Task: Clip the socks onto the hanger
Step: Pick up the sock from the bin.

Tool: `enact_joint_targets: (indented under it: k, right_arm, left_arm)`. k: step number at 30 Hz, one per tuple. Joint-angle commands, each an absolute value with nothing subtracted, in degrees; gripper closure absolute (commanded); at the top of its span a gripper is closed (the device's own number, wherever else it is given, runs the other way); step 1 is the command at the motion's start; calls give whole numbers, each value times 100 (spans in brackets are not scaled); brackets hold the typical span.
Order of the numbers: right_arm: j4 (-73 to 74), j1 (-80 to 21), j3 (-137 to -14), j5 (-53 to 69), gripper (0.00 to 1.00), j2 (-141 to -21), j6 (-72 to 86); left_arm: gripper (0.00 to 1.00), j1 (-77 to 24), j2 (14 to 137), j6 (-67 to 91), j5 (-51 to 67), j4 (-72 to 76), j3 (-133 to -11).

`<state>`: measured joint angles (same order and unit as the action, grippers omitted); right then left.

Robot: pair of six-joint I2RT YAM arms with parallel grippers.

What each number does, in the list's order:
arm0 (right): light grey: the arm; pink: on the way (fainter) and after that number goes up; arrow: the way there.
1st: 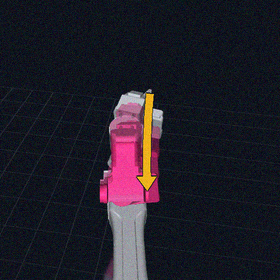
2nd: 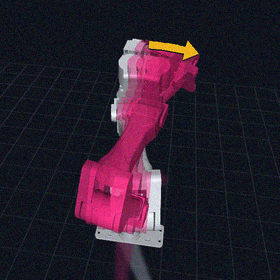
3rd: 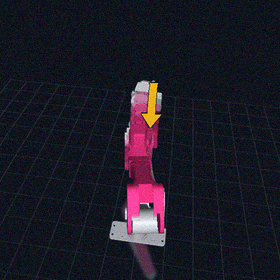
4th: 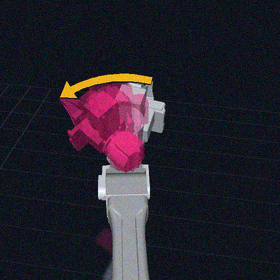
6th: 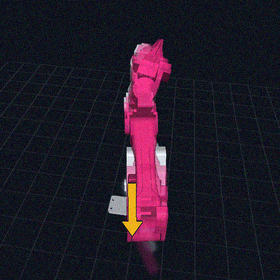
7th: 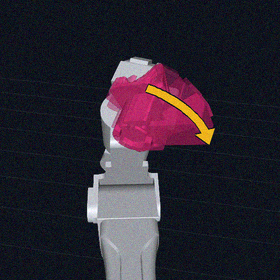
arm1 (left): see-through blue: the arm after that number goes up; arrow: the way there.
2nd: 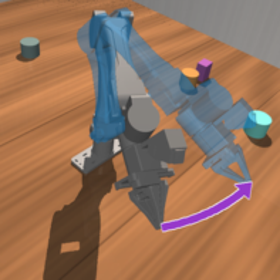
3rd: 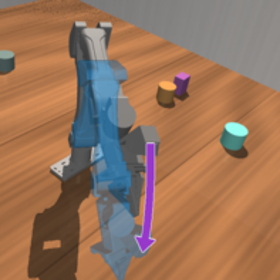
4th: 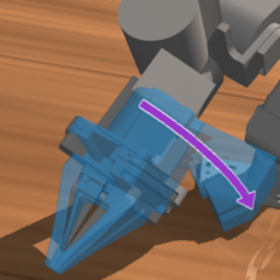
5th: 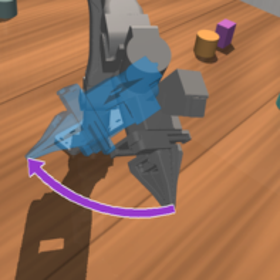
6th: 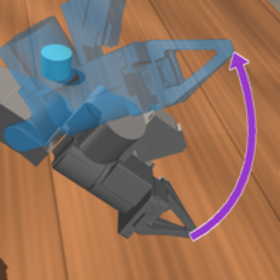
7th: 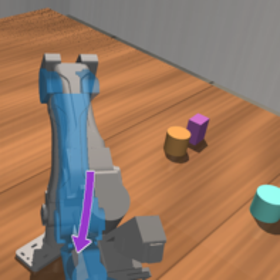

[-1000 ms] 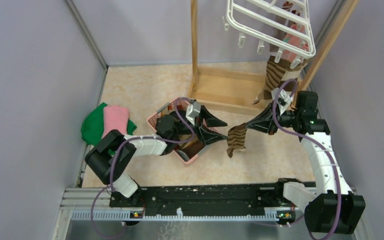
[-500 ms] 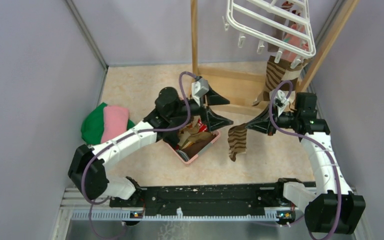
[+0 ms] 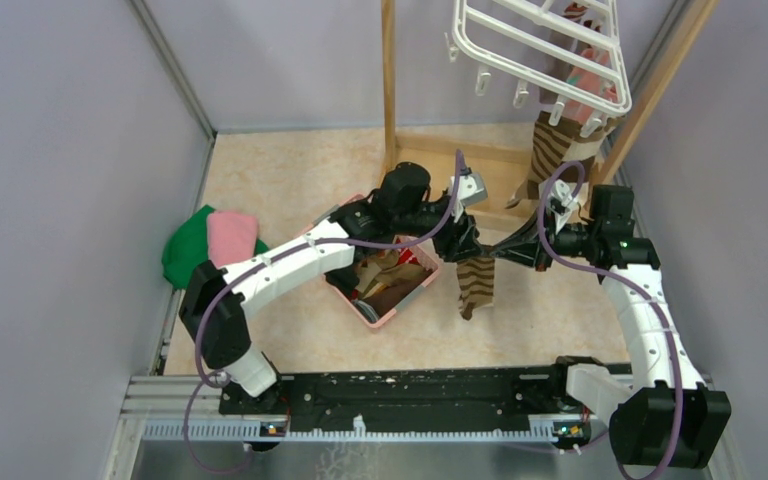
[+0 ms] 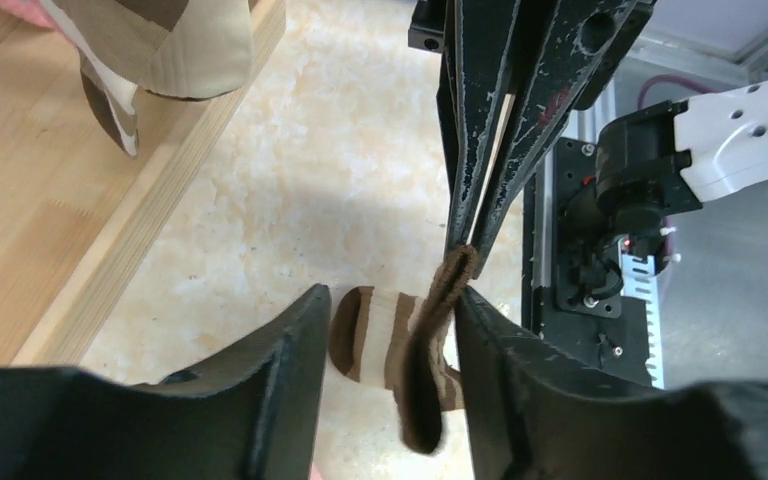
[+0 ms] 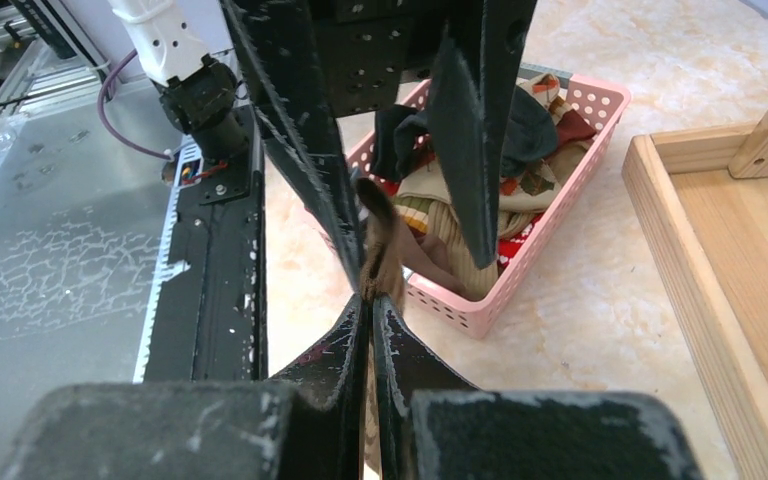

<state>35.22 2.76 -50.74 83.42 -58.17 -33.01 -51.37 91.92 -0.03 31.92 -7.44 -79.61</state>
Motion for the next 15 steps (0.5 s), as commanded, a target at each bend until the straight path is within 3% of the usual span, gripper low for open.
enact_joint_targets:
  k: [1,6,10,14,15]
  right_arm:
    - [3480,239,-5330,8359,100,-5713,-3401]
    - [3472,244,-5330,8351,100,-5715,-3408]
    - [3463,238,-5333,8348,100,-5709,-3401]
    - [3385,238,-5327,8372,98,-5705,-3328]
    - [3331,237,-5315,8427,90,-5699,-3306]
  left_arm:
    - [50,-5193,9284,-392,3057,-1308,-8399]
    - [70,-5186,9237,-438,3291,-1313,-8391]
    - [100,-5177,9161,-425,3669,-1129,-8302]
    - [100,-5056,8909,-141,3932,-537,-7931]
    - [100,-4972,8800,-26,4053,-275,-7782]
